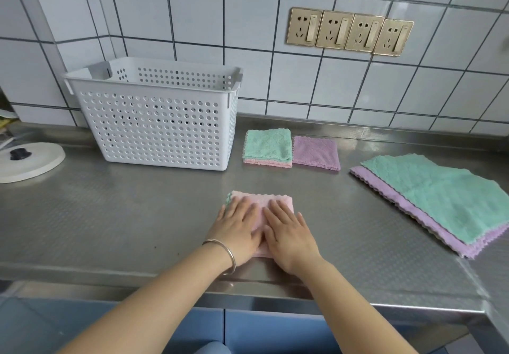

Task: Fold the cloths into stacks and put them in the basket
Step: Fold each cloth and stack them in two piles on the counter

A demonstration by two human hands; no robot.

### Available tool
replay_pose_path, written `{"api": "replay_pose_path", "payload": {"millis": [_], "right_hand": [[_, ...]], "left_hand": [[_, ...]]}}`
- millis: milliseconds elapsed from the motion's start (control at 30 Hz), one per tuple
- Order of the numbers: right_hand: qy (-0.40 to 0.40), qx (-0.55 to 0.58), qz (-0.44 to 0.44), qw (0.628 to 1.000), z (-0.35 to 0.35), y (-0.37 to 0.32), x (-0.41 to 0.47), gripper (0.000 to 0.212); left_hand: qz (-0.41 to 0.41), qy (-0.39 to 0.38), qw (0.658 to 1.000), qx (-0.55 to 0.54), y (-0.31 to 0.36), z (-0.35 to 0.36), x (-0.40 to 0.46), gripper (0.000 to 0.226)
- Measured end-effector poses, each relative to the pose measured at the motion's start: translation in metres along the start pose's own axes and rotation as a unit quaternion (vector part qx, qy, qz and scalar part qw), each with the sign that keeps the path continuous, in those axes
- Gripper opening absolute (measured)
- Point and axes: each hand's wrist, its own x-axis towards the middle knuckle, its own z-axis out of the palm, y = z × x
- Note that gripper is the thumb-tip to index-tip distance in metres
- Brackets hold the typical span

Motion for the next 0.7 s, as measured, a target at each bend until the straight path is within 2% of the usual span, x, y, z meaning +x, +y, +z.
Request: {"api": "replay_pose_path", "payload": {"millis": [67,133,167,233,300,333,400,433,467,533,600,700], "right_hand": [[0.0,-0.008,0.008,1.0,0.006,0.001,-0.001,0.088],[-0.004,-0.027,0.017,0.999,0.006,0.001,-0.001,0.093],[-0.013,-0.033,0.021,0.999,0.006,0.0,0.001,0.088],[-0.041,-0.027,0.029,0.998,0.001,-0.001,0.004,0.062],[-0.054,0.027,0.04,0.997,-0.006,0.0,0.006,0.053],[-0.034,0.077,0.058,0.995,-0.01,0.002,0.004,0.054],[0.075,0.145,0.119,0.979,-0.015,0.006,-0.003,0.05],[0.127,0.13,0.158,0.971,-0.018,0.008,-0.008,0.043],[0.145,0.094,0.197,0.965,-0.019,0.008,-0.012,0.038],[0.099,0.037,0.254,0.961,-0.02,0.008,-0.017,0.037],[0.051,0.028,0.277,0.959,-0.017,0.006,-0.018,0.045],[0.034,0.04,0.271,0.961,-0.013,0.002,-0.017,0.046]], "left_hand": [[-0.005,0.004,1.0,0.004,-0.003,0.005,0.001,0.061],[-0.006,0.005,1.0,0.0,-0.005,0.005,0.003,0.061],[-0.005,-0.001,1.0,-0.006,-0.005,0.005,0.003,0.062],[0.001,-0.02,0.999,-0.033,-0.005,0.0,0.003,0.064],[-0.012,-0.009,0.994,-0.11,-0.008,-0.009,0.0,0.065],[-0.047,0.017,0.987,-0.156,-0.011,-0.015,-0.003,0.059],[-0.14,0.101,0.967,-0.184,-0.024,-0.026,-0.008,0.046],[-0.178,0.131,0.962,-0.159,-0.03,-0.03,-0.01,0.044],[-0.205,0.134,0.962,-0.124,-0.035,-0.033,-0.012,0.043],[-0.225,0.082,0.968,-0.071,-0.038,-0.035,-0.014,0.041],[-0.22,0.028,0.974,-0.037,-0.034,-0.03,-0.015,0.043],[-0.223,0.02,0.974,-0.026,-0.029,-0.023,-0.014,0.048]]}}
